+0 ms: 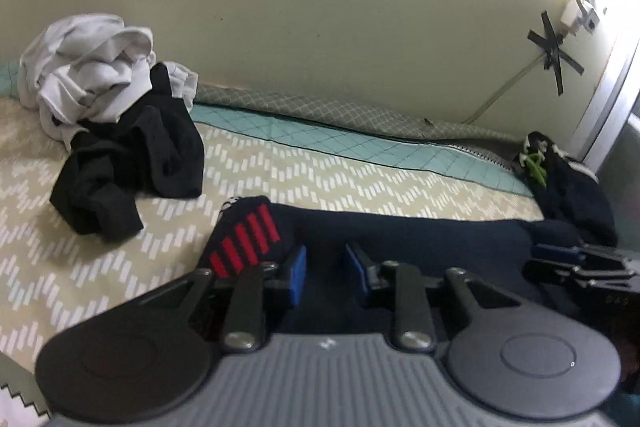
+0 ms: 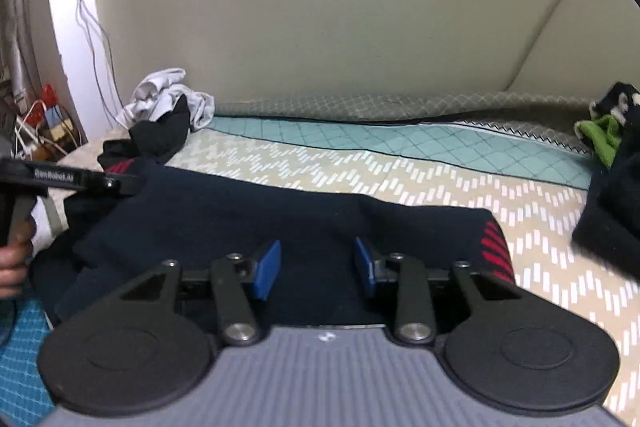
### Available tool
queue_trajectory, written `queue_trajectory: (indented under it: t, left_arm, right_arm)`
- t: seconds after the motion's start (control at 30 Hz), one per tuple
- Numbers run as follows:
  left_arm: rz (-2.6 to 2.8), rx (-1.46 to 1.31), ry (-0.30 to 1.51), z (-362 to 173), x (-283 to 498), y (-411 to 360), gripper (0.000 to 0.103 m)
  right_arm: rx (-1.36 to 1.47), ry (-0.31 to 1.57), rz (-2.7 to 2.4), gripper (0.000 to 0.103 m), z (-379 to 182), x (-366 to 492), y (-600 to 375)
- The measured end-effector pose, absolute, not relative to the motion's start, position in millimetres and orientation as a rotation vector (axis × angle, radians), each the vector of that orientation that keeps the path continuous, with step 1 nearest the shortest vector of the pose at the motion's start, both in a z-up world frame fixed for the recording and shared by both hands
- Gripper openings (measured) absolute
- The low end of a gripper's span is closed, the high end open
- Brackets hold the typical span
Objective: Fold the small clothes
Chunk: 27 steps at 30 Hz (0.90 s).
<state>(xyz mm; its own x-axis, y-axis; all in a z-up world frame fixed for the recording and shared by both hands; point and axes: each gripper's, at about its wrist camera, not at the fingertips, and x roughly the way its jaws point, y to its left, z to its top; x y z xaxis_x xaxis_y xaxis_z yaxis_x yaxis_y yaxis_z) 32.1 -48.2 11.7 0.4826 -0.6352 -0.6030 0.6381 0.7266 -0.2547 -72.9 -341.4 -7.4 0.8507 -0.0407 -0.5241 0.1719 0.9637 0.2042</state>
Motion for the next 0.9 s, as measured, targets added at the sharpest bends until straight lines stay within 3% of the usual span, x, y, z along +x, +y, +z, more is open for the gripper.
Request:
queue_trajectory:
  t: [0.1, 0.23, 0.37, 0.47, 0.67, 0.77, 0.8, 0.83, 0.9]
  left_arm:
    - [-0.763, 0.015, 0.735, 16.9, 24.9, -47.2, 0.025]
    - [-0.797, -0.024, 0.713, 30.8, 5.4, -33.1, 0.029]
    - [-0.831, -0.022, 0.688, 33.9, -15.1, -29.5, 0.033]
    - [-0.775, 0.017, 0.772, 13.0, -8.2, -40.9, 0.032]
    - [-0.749, 0.082, 0.697, 7.3, -19.0, -46.8, 0.032]
    - [-0.733, 0.077, 0.696, 10.0, -26.3, -44.3, 0.036]
    - [-0.733, 0.064, 0.702, 12.3, -30.2, -42.8, 0.043]
    - [-0.735, 0.047, 0.707, 13.9, -33.2, -40.6, 0.05]
    - [-0.734, 0.019, 0.72, 17.5, -38.6, -38.5, 0.052]
  right_arm:
    - [0.236, 0.536, -0.12, 0.029, -6.8, -81.7, -336.9]
    - [0.298, 0.485, -0.13, 0.046, 5.5, -112.8, -338.1]
    - [0.336, 0.44, -0.159, 0.045, 4.9, -147.5, -344.4]
    - [0.362, 0.505, -0.2, 0.03, -15.7, -149.1, -353.1]
    - [0.434, 0.462, -0.193, 0.031, -21.6, -153.8, -353.5]
    - [0.498, 0.424, -0.172, 0.047, -16.5, -169.4, -353.3]
    - [0.527, 0.397, -0.166, 0.056, -13.4, -177.4, -354.3]
    - [0.555, 0.369, -0.169, 0.058, -10.5, -187.1, -356.3]
    - [0.626, 0.334, -0.181, 0.063, -9.6, -204.3, -365.0]
